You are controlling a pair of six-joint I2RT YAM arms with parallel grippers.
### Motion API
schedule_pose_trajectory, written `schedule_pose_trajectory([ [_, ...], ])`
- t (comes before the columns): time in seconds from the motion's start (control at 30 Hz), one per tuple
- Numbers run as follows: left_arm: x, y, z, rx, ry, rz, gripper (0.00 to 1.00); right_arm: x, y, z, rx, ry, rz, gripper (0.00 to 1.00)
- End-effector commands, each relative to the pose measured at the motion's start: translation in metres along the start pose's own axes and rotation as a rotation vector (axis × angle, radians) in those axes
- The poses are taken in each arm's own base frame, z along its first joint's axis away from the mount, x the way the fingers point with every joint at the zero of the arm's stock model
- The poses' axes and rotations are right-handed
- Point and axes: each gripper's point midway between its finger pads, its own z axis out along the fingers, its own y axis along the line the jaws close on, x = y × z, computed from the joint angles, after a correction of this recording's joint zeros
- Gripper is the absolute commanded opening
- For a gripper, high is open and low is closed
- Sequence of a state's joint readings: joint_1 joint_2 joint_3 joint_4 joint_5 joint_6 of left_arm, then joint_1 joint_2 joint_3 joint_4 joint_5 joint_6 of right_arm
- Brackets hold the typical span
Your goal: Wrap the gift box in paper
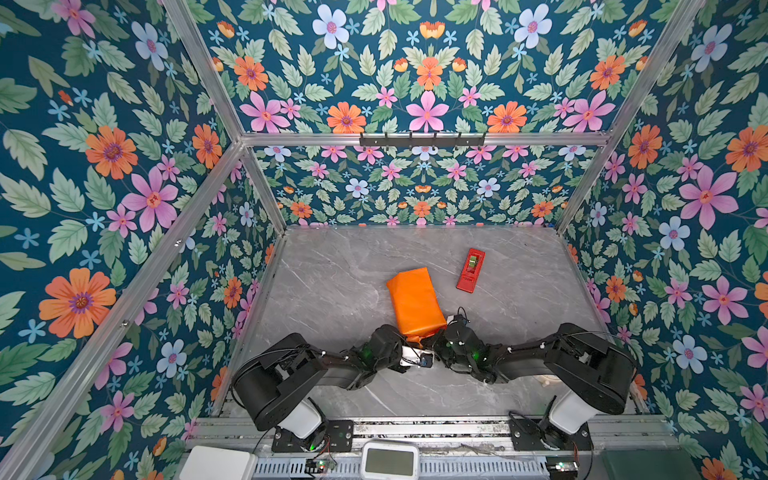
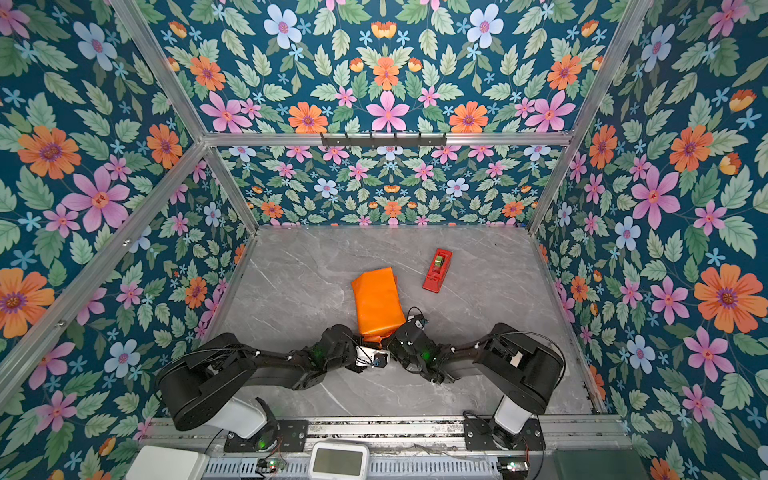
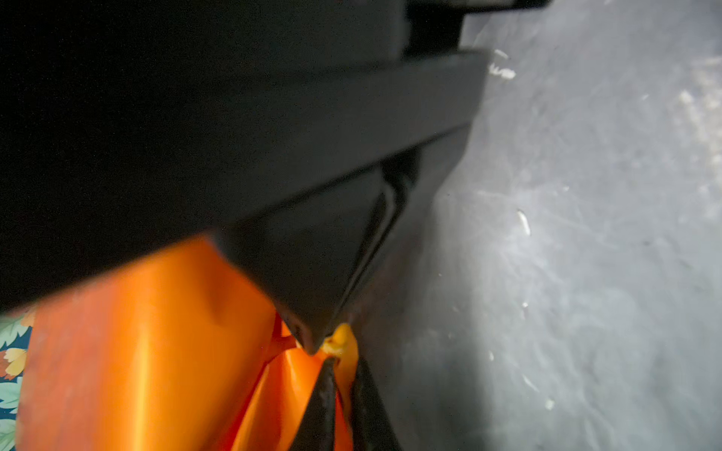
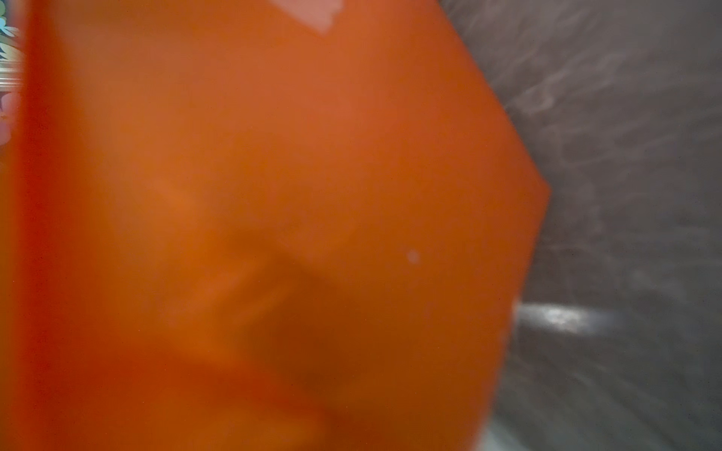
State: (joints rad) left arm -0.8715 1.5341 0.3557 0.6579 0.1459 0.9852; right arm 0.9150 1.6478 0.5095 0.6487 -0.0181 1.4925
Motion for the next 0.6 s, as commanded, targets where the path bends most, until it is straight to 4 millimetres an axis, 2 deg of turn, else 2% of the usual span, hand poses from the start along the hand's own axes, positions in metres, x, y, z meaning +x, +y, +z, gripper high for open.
schedule_pose_trajectory([
  [0.0, -0.001, 0.011, 0.001, -0.052, -0.002, -0.004, 0.03, 0.000, 0.003, -0.001, -0.010, 0.000, 0.002, 0.00],
  [0.03, -0.001, 0.012, 0.002, -0.056, 0.002, -0.002, 0.00, -0.001, 0.002, -0.001, -0.005, 0.000, -0.001, 0.00],
  [0.17, -0.001, 0.015, 0.003, -0.065, 0.001, -0.003, 0.00, -0.004, -0.004, -0.006, 0.022, -0.013, -0.010, 0.00],
  [0.3, -0.004, 0.018, 0.003, -0.073, -0.016, -0.020, 0.00, -0.011, -0.012, -0.019, 0.053, -0.033, -0.030, 0.11],
  [0.47, -0.011, 0.022, 0.004, -0.091, -0.061, -0.043, 0.00, -0.025, -0.024, -0.054, 0.136, -0.094, -0.127, 0.26],
  [0.57, -0.015, 0.022, 0.005, -0.089, -0.086, -0.058, 0.00, -0.036, -0.022, -0.079, 0.189, -0.143, -0.221, 0.33],
])
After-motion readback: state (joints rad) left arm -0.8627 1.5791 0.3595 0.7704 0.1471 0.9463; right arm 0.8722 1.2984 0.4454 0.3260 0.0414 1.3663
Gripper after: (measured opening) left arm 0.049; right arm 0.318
